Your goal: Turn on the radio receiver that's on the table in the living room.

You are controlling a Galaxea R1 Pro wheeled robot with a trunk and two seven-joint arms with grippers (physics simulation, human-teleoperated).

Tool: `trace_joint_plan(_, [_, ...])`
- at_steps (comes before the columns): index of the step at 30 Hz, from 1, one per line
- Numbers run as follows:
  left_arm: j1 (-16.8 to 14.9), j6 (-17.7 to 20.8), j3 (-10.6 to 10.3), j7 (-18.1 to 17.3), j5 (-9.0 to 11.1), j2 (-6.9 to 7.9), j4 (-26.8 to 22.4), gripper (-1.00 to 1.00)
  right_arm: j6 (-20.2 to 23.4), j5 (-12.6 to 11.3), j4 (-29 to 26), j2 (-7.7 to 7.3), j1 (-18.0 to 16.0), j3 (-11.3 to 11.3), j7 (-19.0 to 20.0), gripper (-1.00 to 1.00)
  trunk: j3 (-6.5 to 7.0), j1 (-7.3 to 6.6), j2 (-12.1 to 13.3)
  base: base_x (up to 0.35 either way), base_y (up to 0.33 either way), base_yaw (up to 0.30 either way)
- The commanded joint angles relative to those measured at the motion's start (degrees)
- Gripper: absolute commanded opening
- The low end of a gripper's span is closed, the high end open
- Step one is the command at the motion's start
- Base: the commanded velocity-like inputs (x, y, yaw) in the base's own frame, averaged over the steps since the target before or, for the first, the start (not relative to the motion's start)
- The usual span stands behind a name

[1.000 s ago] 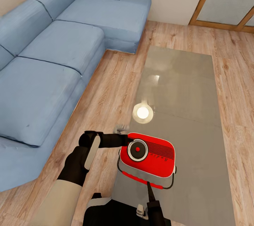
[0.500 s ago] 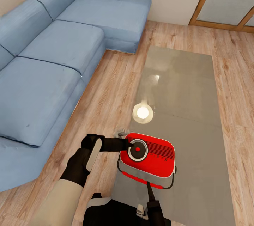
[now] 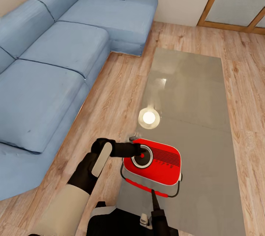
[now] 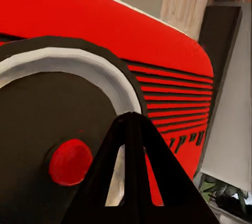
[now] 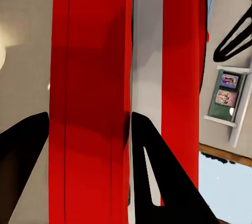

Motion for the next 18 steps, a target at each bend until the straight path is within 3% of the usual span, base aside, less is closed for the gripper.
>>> trace_joint_plan(1, [-0.1,0.0,-1.3,2.8,3.5,0.0,0.0,-1.0,0.3,0.3,0.0,0.08,0.0,0.0,0.0,-1.0,0.0,0.0,0.0,0.0,0.0,0.0])
trace_joint_plan(5, [-0.2,0.0,-4.0,6.7,7.3,0.0,0.1,-1.0,0.3,0.3,0.0,0.13,0.0,0.0,-0.1,-1.0,0.0,0.0,0.0,0.0,0.0,0.0])
trace_joint_plan(11, [-0.2,0.0,-4.5,7.2,7.7,0.0,1.5,-1.0,0.5,0.2,0.1,-0.03,0.0,-0.1,-0.1,-1.0,0.0,0.0,0.0,0.0,0.0,0.0])
trace_joint_plan(18, [-0.2,0.0,-4.5,7.3,7.8,0.0,1.6,-1.0,0.2,0.2,5.6,0.04,0.0,-0.3,-0.4,-1.0,0.0,0.0,0.0,0.0,0.0,0.0])
